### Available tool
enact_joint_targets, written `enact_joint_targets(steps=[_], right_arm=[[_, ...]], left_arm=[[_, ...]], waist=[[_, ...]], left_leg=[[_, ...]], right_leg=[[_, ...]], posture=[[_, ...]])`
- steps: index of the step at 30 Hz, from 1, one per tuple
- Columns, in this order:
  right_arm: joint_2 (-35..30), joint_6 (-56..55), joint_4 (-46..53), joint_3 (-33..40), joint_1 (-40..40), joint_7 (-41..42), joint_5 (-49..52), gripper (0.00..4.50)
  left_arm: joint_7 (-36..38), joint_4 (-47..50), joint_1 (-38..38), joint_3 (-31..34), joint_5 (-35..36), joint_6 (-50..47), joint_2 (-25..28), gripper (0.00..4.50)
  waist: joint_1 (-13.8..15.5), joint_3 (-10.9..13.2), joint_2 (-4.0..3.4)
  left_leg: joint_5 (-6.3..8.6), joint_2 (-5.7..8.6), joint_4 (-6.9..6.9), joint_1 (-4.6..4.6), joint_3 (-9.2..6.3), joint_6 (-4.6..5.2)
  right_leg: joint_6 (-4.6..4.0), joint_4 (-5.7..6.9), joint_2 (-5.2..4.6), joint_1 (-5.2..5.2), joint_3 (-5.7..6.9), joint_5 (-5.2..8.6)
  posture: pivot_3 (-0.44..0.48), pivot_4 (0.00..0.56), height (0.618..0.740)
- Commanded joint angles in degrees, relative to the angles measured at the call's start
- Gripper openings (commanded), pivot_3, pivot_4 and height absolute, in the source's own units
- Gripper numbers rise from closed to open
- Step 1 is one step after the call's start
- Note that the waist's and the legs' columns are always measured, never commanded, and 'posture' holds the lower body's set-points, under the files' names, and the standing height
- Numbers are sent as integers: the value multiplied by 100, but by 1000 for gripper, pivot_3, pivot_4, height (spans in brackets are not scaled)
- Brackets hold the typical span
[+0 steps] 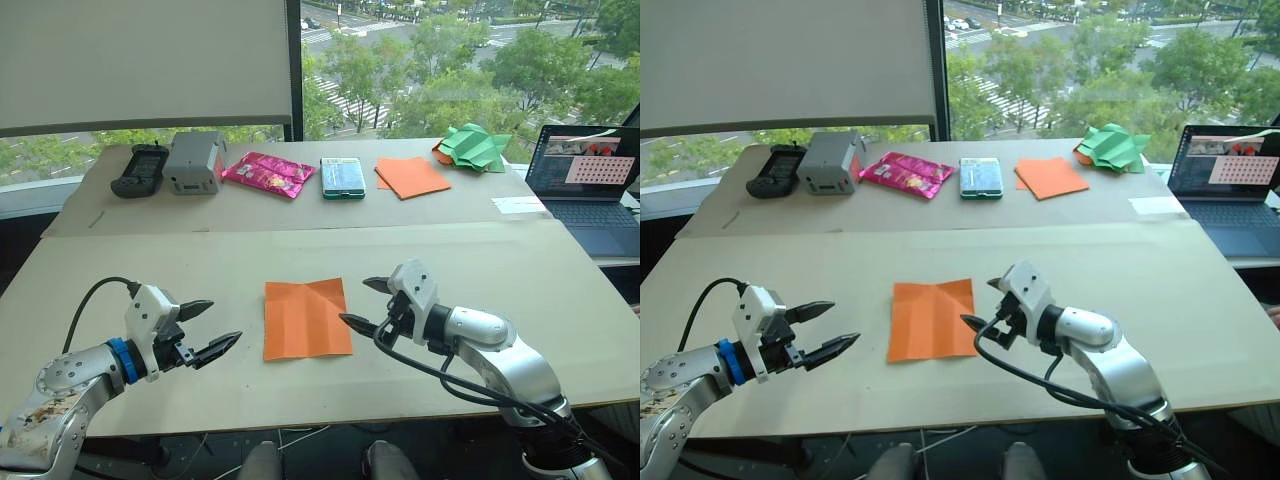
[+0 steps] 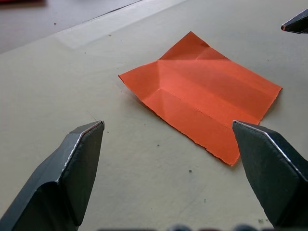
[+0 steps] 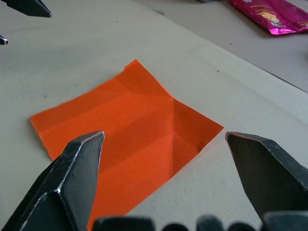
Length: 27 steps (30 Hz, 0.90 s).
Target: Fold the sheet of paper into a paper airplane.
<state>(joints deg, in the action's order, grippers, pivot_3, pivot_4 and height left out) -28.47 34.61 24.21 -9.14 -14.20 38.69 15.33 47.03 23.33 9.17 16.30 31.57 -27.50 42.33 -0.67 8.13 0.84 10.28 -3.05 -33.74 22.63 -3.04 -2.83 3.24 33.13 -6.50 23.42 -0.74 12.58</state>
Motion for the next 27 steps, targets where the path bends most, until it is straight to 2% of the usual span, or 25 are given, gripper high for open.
enact_joint_targets(steps=[1, 5, 6, 8, 13, 14, 16, 19, 22, 23, 27], right_arm=[[25, -125, 121, 85, -11, -22, 60, 4470], [59, -98, 138, 71, -2, -63, 59, 4470], [74, -82, 141, 69, -10, -77, 57, 4490], [90, -65, 174, 73, 32, -111, 47, 4500], [82, 7, 312, 83, 119, -196, 44, 4500], [76, 35, 349, 102, 127, -221, 56, 4500], [42, 68, 397, 139, 165, -264, 51, 4500], [9, 90, 436, 137, 205, -309, 38, 4500], [-99, 276, 636, 226, 284, -324, 119, 4500], [-134, 339, 687, 239, 305, -309, 147, 4500], [-436, 559, 861, 152, 435, -118, 194, 4500]], left_arm=[[61, 45, -155, -38, -18, 90, 25, 4500], [110, -99, -603, -386, -5, 13, -27, 4500], [121, -177, -709, -490, -56, 47, -46, 4243], [350, -580, -1198, -1276, -526, 423, -228, 3797], [381, -1743, -2090, -2489, -1603, 1151, -792, 1962], [373, -1942, -2181, -2632, -1803, 1313, -841, 1762], [379, -2234, -2308, -2786, -1968, 1412, -948, 1053], [421, -2529, -2358, -2936, -2194, 1519, -963, 55], [526, -2841, -2242, -3267, -2691, 1754, -775, 55], [580, -2851, -2199, -3316, -2739, 1808, -742, 55], [649, -2818, -2109, -3343, -2705, 1833, -779, 55]], waist=[[3, 0, 0], [43, -1, 0], [40, -1, 0], [64, -3, -6], [132, -8, -4], [131, -9, -2], [107, -10, 0], [100, -13, 9], [117, -18, 4], [118, -27, 3], [94, -47, 3]], left_leg=[[0, 0, 0, 0, 0, 0], [0, 0, -1, -1, -1, 0], [0, 0, -5, -1, -1, 0], [0, 1, -7, -2, -1, 0], [-3, 5, -16, 2, 0, 5], [-7, 5, -16, 4, -1, 11], [-33, 4, -14, 6, -3, 54], [-35, 4, -14, -6, -4, 57], [-20, 0, -2, -41, -8, 39], [-4, 0, 1, -46, -9, 14], [-3, 2, -9, -50, -4, 11]], right_leg=[[0, 0, 0, 0, 0, 0], [0, 2, 3, -9, 0, 0], [0, 2, 2, -11, 0, 0], [0, 2, 2, -15, -2, 0], [5, 7, 8, -30, -7, -3], [7, 8, 11, -28, -8, -4], [11, 20, 15, -36, -16, -7], [12, 71, 16, -30, -20, -7], [9, 91, 17, -26, -14, -5], [7, 91, 17, -27, -13, -4], [7, 84, 8, -34, -13, -2]], posture=[[0, 150, 706], [0, 150, 706], [0, 150, 706], [0, 150, 706], [0, 150, 706], [0, 150, 706], [0, 150, 706], [0, 150, 706], [0, 150, 706], [0, 150, 706], [0, 150, 706]])
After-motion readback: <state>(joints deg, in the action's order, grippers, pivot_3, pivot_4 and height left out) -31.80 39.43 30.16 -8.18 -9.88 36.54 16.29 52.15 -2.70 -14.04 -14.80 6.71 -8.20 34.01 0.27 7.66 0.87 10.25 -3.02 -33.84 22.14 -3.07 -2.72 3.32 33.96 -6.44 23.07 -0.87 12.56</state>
